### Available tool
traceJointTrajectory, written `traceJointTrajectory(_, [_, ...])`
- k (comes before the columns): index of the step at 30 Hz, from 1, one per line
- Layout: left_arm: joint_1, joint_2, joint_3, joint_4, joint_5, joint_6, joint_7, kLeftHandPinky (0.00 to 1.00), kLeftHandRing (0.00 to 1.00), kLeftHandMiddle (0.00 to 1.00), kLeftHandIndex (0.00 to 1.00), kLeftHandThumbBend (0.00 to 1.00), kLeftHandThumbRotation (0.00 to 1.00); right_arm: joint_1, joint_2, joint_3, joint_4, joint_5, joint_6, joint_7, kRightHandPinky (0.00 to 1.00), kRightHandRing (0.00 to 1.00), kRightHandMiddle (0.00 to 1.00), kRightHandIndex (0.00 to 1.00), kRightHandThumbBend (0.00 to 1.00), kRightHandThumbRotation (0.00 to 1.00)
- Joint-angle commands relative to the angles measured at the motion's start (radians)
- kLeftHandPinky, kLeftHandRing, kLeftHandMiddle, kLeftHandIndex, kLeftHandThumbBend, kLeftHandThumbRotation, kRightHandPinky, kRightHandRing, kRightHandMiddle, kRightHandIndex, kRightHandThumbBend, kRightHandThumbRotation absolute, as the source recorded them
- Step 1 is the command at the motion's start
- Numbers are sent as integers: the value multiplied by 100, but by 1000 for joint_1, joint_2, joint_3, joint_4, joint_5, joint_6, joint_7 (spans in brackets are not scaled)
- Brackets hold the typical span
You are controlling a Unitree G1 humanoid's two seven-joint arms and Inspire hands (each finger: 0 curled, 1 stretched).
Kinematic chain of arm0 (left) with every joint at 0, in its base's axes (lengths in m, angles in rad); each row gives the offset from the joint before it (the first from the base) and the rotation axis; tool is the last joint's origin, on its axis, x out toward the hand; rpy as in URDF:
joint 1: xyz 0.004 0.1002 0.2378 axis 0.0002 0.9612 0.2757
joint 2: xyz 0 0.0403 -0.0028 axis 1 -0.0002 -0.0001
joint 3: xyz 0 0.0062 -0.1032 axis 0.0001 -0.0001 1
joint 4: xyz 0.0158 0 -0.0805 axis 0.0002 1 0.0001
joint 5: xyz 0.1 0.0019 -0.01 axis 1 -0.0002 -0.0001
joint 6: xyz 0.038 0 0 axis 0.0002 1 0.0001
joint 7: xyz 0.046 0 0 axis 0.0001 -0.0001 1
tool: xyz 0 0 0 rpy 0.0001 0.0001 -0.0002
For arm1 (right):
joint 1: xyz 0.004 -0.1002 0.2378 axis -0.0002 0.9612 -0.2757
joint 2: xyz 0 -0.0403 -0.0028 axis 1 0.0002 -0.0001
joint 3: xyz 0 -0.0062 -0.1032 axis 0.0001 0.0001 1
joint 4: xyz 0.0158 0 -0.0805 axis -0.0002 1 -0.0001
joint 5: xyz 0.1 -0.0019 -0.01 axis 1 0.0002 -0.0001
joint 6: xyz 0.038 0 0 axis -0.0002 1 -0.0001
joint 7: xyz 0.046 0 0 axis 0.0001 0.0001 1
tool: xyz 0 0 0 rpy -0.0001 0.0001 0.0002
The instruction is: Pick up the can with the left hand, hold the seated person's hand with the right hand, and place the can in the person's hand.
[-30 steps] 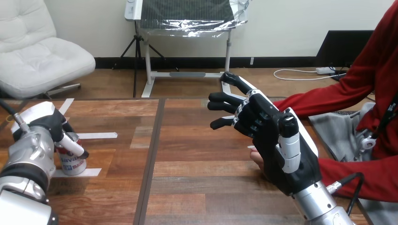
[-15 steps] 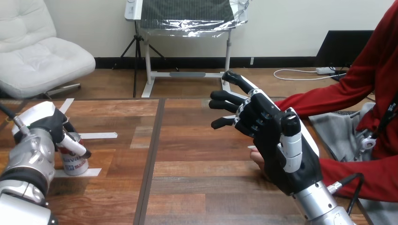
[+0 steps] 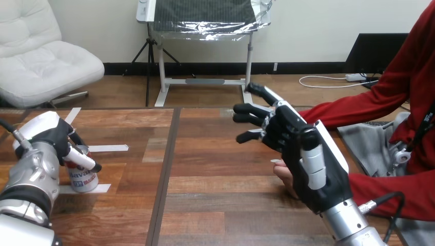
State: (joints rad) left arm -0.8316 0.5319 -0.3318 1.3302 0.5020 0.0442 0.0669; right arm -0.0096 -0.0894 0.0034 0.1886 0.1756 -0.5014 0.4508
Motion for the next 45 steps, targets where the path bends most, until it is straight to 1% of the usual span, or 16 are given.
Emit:
traceJointTrajectory(1, [-33, 0, 20, -52, -13, -35, 35, 36, 44, 51, 50, 75, 0, -94, -25, -34, 60, -15, -57, -23, 66, 77, 77, 83, 90, 100])
traceJointTrajectory(10, [-27, 5, 40, -73, -28, -58, 44, 35, 43, 49, 49, 77, 0, -126, -37, -53, 101, -3, -59, -23, 68, 78, 78, 82, 92, 99])
traceJointTrajectory(14, [-24, 9, 44, -83, -31, -66, 46, 34, 41, 48, 49, 78, 0, -143, -43, -61, 127, 8, -75, -15, 68, 78, 78, 83, 91, 99])
traceJointTrajectory(22, [-21, 14, 53, -104, -33, -68, 47, 34, 40, 47, 49, 77, 0, -163, -48, -71, 158, 6, -94, -13, 67, 78, 78, 83, 90, 99])
traceJointTrajectory(28, [-14, 21, 58, -127, -33, -77, 54, 36, 44, 49, 49, 78, 0, -178, -56, -75, 183, -5, -113, -18, 67, 77, 77, 83, 89, 100])
traceJointTrajectory(32, [-11, 24, 65, -141, -39, -83, 49, 37, 44, 50, 49, 77, 0, -185, -59, -77, 189, -10, -109, -24, 67, 77, 77, 82, 89, 100])
traceJointTrajectory(37, [-6, 28, 70, -159, -40, -91, 47, 39, 45, 50, 49, 77, 0, -195, -64, -79, 203, -14, -120, -25, 67, 77, 77, 82, 88, 100])
traceJointTrajectory(43, [3, 33, 81, -200, -38, -95, 38, 38, 44, 49, 48, 78, 0, -206, -70, -80, 218, -37, -133, -44, 67, 77, 78, 82, 88, 100])
traceJointTrajectory(45, [5, 36, 83, -209, -36, -98, 35, 37, 43, 49, 48, 77, 0, -213, -72, -82, 228, -59, -147, -64, 67, 76, 77, 82, 87, 100])
